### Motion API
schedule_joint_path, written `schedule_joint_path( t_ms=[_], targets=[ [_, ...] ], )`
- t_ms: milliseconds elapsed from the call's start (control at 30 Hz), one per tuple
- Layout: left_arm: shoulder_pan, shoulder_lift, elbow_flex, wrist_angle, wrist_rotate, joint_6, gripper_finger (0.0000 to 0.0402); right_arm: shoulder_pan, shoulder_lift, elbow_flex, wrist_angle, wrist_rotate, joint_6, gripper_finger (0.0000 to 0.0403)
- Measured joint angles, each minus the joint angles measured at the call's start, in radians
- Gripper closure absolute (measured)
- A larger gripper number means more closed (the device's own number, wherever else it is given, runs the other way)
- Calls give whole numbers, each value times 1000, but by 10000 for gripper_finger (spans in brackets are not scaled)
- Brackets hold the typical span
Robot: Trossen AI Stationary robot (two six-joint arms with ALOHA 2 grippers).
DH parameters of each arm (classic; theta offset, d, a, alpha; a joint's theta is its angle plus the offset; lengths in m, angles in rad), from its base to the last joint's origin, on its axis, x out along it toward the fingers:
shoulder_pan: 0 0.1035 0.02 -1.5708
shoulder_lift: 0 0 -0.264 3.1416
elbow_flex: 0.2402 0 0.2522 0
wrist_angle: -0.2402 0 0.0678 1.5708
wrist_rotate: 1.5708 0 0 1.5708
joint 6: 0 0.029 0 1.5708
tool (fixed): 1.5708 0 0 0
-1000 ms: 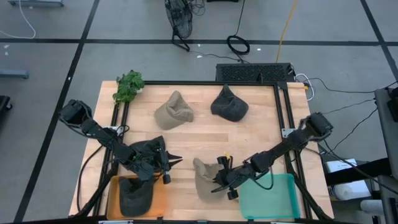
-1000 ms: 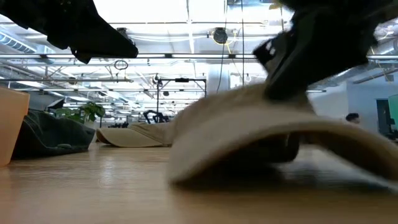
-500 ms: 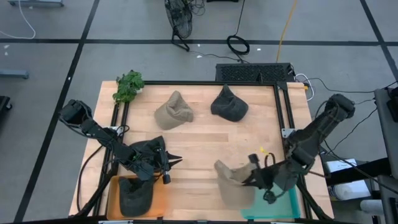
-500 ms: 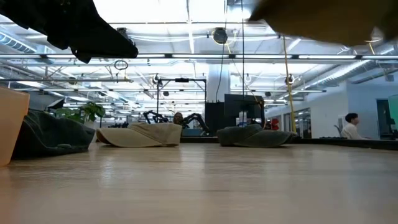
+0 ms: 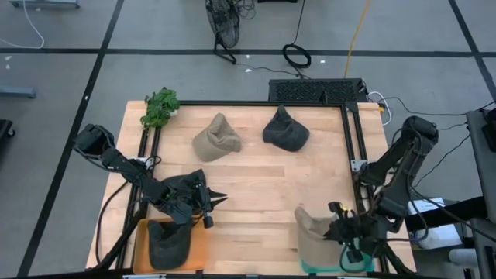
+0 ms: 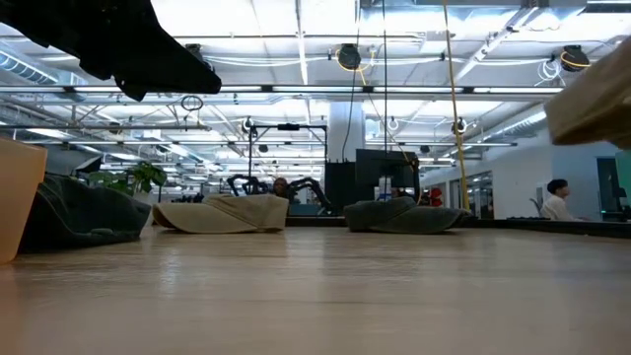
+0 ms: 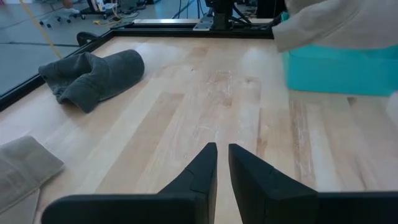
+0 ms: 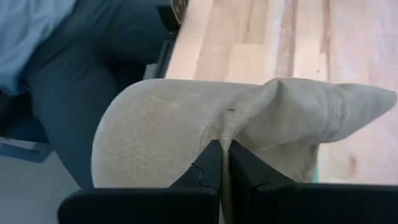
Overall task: Pick & Place hat
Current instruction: Put the bottom brown cap into the blue bin
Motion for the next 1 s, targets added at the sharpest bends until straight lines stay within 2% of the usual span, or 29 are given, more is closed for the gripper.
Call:
schedule_joint_path(
  t_ms=[167,433,1000],
  targets=[
    [30,0,0,0,0,49,350,73,-1,-15,59,67,93,403],
    [94,0,0,1,74,59,350,160,0,-109,140,69,285,403],
    [123,0,0,24,122,55,350,195,-3,-303,312,97,425,403]
  ],
)
